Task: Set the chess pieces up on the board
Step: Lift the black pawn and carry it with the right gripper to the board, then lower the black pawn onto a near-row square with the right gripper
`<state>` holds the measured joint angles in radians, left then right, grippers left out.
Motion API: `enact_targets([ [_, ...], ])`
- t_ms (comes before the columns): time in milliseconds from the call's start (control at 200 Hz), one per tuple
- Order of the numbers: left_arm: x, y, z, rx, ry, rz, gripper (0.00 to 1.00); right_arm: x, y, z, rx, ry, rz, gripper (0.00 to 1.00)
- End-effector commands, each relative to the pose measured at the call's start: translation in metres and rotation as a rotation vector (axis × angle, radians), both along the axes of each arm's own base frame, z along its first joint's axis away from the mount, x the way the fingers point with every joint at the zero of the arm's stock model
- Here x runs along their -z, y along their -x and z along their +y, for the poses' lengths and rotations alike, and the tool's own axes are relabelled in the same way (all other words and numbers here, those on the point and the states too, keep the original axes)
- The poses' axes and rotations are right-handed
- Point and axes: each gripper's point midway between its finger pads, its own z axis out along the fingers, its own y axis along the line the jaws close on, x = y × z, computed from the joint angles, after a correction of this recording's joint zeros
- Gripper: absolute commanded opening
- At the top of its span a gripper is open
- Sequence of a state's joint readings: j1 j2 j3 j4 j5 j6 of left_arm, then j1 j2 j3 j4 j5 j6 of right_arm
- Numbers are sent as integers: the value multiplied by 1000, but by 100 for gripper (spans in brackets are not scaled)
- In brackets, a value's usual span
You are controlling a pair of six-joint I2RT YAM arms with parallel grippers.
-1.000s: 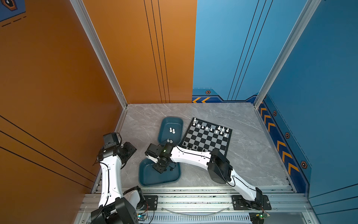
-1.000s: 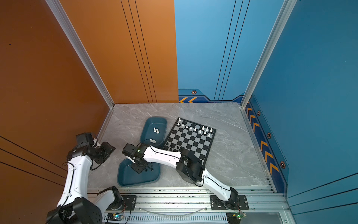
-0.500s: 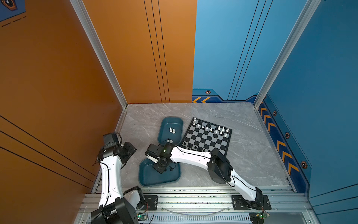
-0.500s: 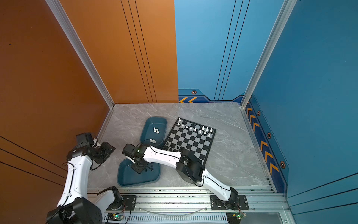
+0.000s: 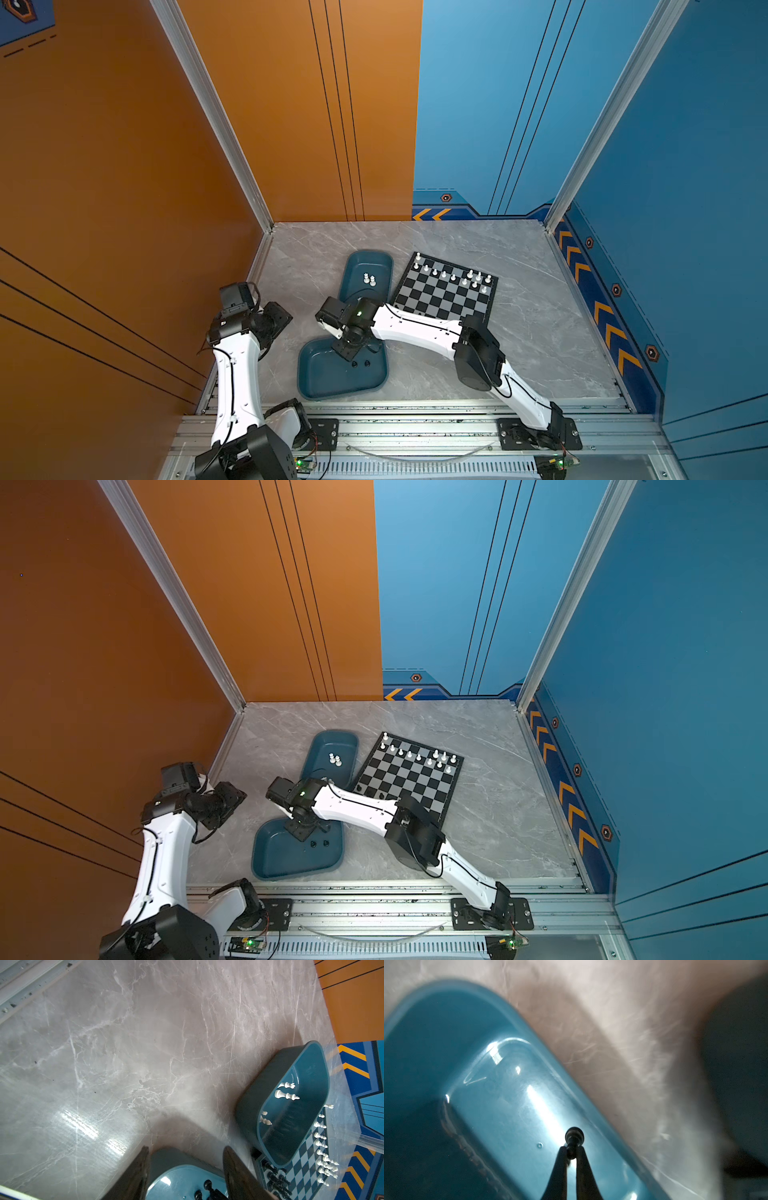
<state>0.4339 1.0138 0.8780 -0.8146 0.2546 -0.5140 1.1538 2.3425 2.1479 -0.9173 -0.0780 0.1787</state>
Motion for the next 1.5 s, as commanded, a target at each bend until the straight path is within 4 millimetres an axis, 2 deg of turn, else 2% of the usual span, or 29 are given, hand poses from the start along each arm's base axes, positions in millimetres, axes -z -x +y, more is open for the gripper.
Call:
enact_targets([
  [0,-15,-6,0,3,-15,-16,58,-49,-15,-18,21,-30,-60,9],
  [120,-22,-15,-6,23,-32,-22,59,-72,-30,-36,70,-55,-85,9],
  [250,-27,-28,-22,83,-53,-18,59,-98,-47,-60,133,-79,-115,9],
  [290,-29,-33,-27,100,-60,-19,59,-96,-52,-67,153,-70,-112,9],
  [305,-28,-34,-30,110,-61,-15,59,-110,-53,-72,161,-92,-125,9],
  [330,-27,-36,-34,120,-62,-11,59,-115,-55,-77,172,-96,-129,9],
  [340,-26,-36,-36,127,-63,-9,59,-115,-56,-80,176,-94,-131,9],
  [360,-38,-43,-39,137,-71,-38,59,-118,-58,-84,187,-95,-134,9],
  [416,-41,-50,-49,166,-77,-44,59,-123,-63,-96,213,-90,-146,9],
  [491,-44,-58,-65,217,-84,-47,59,-130,-68,-114,247,-89,-164,9],
  [686,-42,-73,-107,348,-95,-49,59,-131,-79,-164,354,-60,-175,9],
  [706,-41,-74,-112,361,-94,-49,59,-122,-77,-172,360,-38,-166,9],
  [936,-30,-87,-166,507,-85,-29,59,-104,-76,-225,467,6,-170,9],
  [1187,-35,-99,-223,635,-94,-40,57,-77,-71,-273,577,34,-149,9],
  [1322,-37,-100,-238,665,-94,-44,57,-59,-69,-291,622,42,-120,9],
  [1372,-38,-100,-239,667,-95,-46,56,-51,-65,-292,622,44,-105,8],
  [1392,-37,-99,-240,668,-95,-45,56,-48,-71,-301,653,45,-101,8],
  [1497,-39,-99,-238,661,-96,-50,56,-35,-71,-309,677,55,-77,8],
])
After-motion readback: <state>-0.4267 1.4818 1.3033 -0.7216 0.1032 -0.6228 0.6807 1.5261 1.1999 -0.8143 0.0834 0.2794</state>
